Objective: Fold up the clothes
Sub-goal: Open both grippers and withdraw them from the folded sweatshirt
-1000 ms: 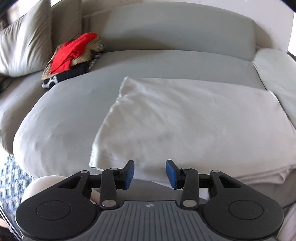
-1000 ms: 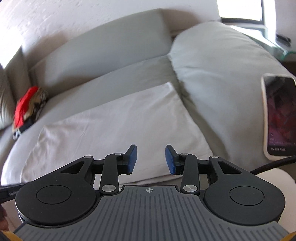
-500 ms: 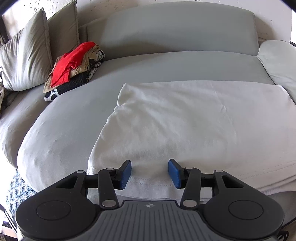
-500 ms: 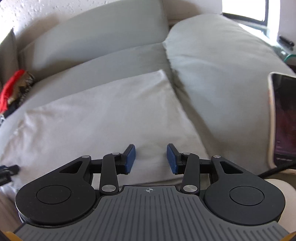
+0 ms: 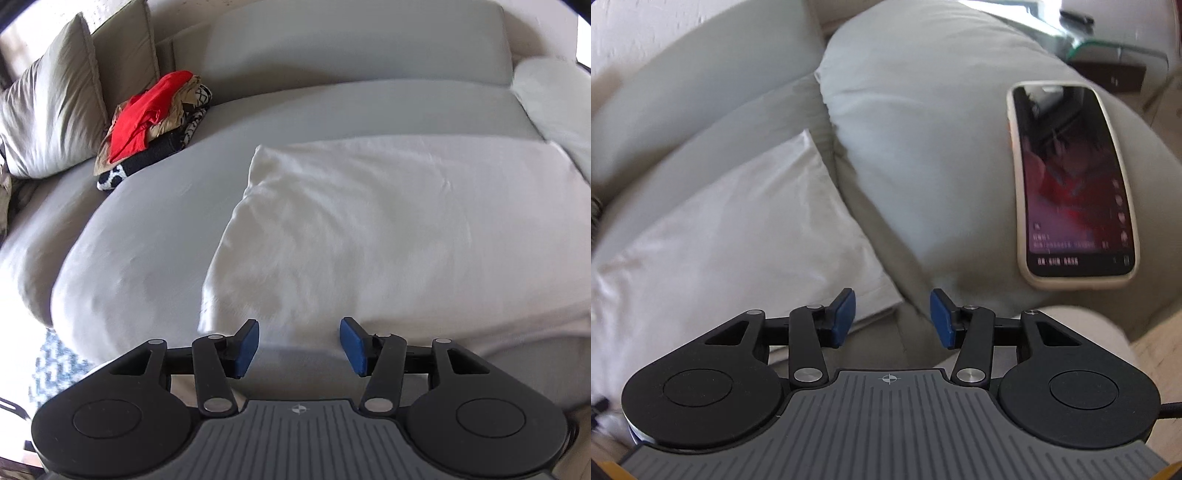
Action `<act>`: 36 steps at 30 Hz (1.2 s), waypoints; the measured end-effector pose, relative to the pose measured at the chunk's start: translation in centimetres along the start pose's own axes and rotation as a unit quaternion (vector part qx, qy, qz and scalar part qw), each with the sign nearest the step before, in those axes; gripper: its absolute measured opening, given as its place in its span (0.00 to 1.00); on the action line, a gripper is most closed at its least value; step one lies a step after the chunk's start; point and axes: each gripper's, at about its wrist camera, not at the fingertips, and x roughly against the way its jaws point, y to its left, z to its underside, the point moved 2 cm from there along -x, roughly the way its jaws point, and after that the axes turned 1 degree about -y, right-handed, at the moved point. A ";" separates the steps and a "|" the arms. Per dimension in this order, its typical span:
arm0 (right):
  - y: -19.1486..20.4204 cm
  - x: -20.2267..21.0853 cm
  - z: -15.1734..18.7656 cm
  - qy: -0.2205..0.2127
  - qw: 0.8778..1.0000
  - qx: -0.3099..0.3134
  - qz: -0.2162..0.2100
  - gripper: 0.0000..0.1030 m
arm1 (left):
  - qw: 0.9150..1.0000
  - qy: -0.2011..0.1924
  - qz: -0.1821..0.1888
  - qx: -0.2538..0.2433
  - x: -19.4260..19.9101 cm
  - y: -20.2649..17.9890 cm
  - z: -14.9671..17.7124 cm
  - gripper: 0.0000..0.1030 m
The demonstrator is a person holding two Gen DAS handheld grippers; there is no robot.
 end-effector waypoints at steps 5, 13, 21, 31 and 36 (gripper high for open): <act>1.3 4.6 2.0 -0.001 0.995 0.014 -0.098 0.57 | 0.998 0.003 0.059 -0.018 3.2 0.0 0.8 0.53; 1.4 9.6 2.3 -0.052 0.989 0.044 -0.130 0.63 | 0.992 -0.027 0.117 -0.027 7.6 0.4 0.2 0.61; -0.3 4.1 3.5 0.039 0.973 -0.073 -0.216 0.57 | 0.991 -0.015 0.132 0.020 4.1 -1.1 0.7 0.60; 0.1 -0.9 3.5 0.097 0.941 -0.181 -0.270 0.55 | 0.992 -0.050 0.110 0.039 1.2 -2.6 -1.6 0.58; 0.9 -2.3 3.9 0.121 0.932 -0.197 -0.281 0.54 | 0.994 -0.016 0.096 0.045 -1.5 -2.6 -2.1 0.59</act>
